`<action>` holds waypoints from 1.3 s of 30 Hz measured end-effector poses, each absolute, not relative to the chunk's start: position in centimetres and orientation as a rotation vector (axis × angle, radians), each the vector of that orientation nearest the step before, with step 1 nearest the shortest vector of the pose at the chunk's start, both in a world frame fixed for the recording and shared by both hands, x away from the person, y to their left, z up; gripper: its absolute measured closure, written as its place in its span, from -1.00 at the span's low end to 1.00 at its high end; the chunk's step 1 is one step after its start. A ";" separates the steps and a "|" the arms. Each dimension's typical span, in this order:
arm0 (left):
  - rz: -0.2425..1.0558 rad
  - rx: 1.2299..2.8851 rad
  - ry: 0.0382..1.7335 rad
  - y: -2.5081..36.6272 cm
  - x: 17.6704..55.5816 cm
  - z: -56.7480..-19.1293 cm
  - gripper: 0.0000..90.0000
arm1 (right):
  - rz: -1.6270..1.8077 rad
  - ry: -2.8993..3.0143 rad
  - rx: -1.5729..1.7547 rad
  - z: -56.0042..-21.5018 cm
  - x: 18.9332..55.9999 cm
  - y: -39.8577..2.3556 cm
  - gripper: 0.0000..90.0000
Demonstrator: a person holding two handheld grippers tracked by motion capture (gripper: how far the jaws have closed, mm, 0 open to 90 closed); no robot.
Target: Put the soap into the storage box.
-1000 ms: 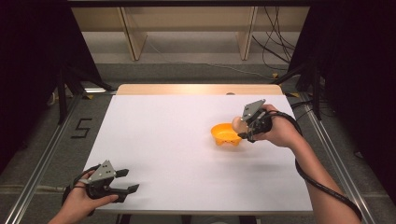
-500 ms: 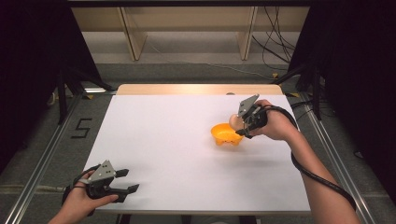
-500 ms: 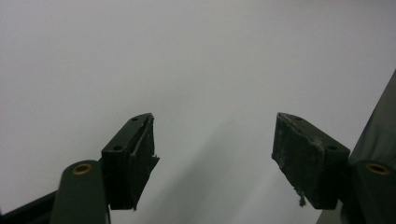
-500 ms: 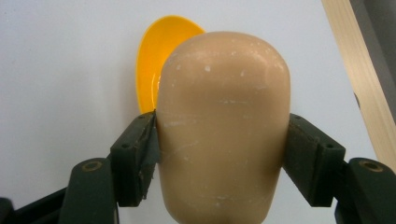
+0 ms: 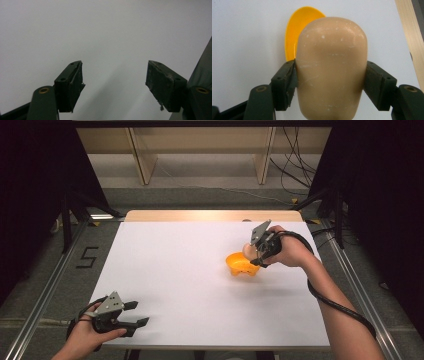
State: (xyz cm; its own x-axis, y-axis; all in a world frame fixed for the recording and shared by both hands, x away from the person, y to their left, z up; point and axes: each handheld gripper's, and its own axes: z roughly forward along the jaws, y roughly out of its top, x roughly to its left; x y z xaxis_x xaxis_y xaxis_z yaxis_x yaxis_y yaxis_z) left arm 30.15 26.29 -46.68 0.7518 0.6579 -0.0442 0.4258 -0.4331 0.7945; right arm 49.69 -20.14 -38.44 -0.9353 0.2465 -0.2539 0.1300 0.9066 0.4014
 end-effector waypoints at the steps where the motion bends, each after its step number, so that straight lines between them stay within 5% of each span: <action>1: 0.333 2.080 0.828 26.2 30.1 -46.7 -0.35 | 0.548 2.773 0.280 -38.5 49.7 -20.1 -0.25; 39: 0.340 2.081 0.838 26.3 30.1 -46.7 -0.35 | 0.505 2.848 0.215 -39.2 51.3 -18.4 -0.25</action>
State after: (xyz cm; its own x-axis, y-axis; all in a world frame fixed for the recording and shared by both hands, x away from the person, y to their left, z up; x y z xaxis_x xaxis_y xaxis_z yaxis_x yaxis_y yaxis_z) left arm 30.07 26.32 -46.66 0.7390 0.6713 -0.0570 0.4414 -0.4185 0.7937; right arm 51.28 -18.43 -39.23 -0.9604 0.1848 -0.2087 0.1018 0.9295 0.3546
